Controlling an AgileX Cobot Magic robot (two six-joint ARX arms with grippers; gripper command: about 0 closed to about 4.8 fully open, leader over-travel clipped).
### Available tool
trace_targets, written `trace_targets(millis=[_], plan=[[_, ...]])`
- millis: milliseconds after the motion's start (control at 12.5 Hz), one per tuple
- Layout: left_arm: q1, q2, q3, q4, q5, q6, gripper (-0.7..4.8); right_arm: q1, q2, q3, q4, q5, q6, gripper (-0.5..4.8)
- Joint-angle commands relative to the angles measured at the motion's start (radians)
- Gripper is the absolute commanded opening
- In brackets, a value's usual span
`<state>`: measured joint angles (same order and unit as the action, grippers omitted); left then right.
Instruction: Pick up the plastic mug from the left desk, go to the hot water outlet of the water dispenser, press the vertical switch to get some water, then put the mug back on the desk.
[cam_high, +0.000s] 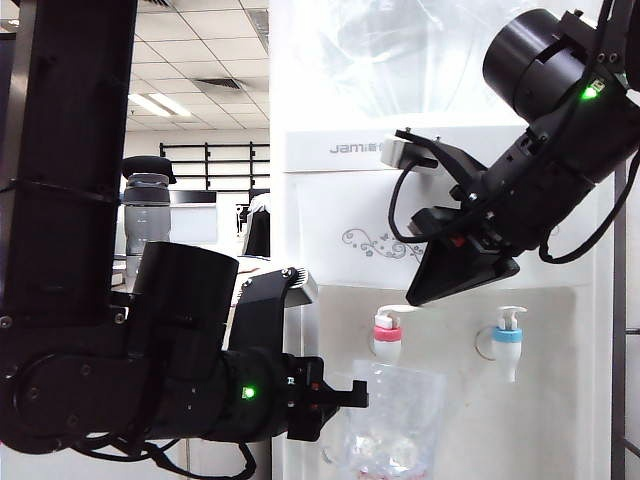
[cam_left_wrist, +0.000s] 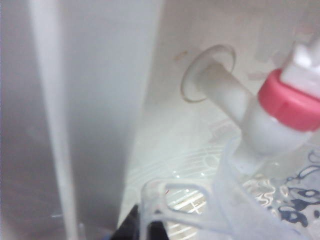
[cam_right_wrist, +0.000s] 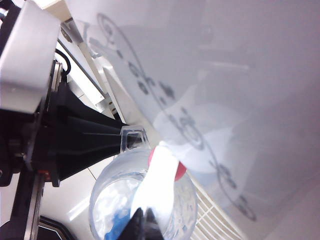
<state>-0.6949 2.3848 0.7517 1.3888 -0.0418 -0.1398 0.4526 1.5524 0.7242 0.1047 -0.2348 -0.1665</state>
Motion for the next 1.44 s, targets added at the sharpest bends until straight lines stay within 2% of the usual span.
trace_targets(millis=[80,800,1200,1440], plan=[[0.01,-0.008,0.006,0.041,-0.048,-0.01,-0.05,-0.014,0.02,0.01,-0.013,0.057,0.051,-0.05],[0.01,-0.008,0.006,0.041,-0.048,-0.01,-0.05,-0.011,0.097,0.01,-0.11,0.08,0.062,-0.05],[0.01,-0.008,0.006,0.041,-0.048,-0.01,-0.05,-0.009,0.103,0.011,-0.077,0.079,0.062,-0.05],[0.01,-0.009,0.006,0.041,-0.048,-0.01,-0.05,-0.008,0.023,0.012,-0.036,0.077,0.062,-0.05]])
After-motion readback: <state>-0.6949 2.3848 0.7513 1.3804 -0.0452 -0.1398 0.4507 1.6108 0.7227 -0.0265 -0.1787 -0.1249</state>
